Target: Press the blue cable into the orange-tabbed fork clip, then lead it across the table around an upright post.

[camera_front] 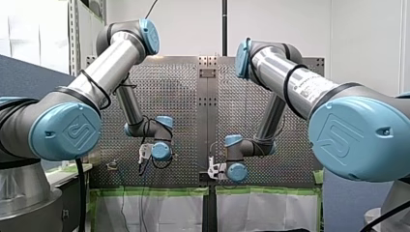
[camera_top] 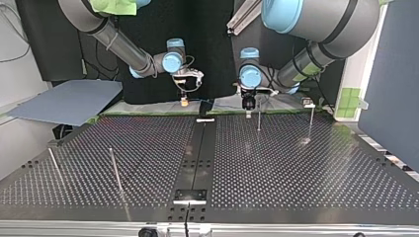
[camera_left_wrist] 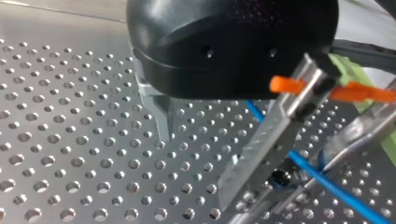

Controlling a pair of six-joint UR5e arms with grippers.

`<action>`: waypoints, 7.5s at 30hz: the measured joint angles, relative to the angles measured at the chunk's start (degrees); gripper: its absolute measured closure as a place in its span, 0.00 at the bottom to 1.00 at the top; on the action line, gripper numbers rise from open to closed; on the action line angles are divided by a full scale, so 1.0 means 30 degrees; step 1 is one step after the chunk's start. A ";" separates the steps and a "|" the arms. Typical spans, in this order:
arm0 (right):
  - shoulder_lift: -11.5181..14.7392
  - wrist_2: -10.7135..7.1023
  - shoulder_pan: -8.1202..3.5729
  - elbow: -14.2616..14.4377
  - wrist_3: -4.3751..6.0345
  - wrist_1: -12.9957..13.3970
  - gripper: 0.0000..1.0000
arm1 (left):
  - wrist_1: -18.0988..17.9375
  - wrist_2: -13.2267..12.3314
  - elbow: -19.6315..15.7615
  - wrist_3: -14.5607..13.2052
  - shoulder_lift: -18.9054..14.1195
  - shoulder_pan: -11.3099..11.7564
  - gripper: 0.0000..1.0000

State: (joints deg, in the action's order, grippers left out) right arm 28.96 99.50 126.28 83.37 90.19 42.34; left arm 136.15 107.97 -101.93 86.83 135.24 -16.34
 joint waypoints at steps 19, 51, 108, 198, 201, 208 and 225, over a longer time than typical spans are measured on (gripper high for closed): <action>-0.0016 0.0000 0.0044 0.0002 0.0000 -0.0048 1.00 | -0.0119 -0.0055 0.0011 -0.0887 0.0018 -0.0316 0.57; 0.0005 0.0082 -0.0050 -0.0085 -0.0266 -0.0287 1.00 | 0.0543 0.0007 0.0115 -0.0232 -0.0100 -0.0567 1.00; 0.9323 -0.0422 -0.0212 -0.0637 -0.0209 -0.4437 1.00 | 0.3887 0.0587 0.0888 0.2320 -0.8090 -0.2935 1.00; 1.4077 0.0680 -0.2947 -0.3869 -0.0407 -1.0044 1.00 | 1.2450 0.1018 1.2694 0.4232 -0.6754 -0.5330 1.00; 1.4099 0.0744 -0.3108 -0.3865 -0.0441 -1.0179 1.00 | 1.2378 0.1008 1.3187 0.4504 -0.6663 -0.5476 1.00; 1.4121 0.0861 -0.3399 -0.3866 -0.0465 -1.0312 1.00 | 1.2349 0.0905 1.4405 0.4918 -0.6629 -0.5594 1.00; 1.4152 0.1006 -0.4215 -0.3865 -0.0468 -1.0776 1.00 | 1.3457 0.0288 1.5961 0.5742 -0.5315 -0.6143 1.00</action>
State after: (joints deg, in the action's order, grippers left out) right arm 71.41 102.52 113.63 71.78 88.79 10.02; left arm 176.53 108.83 -54.05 104.06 119.29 -34.77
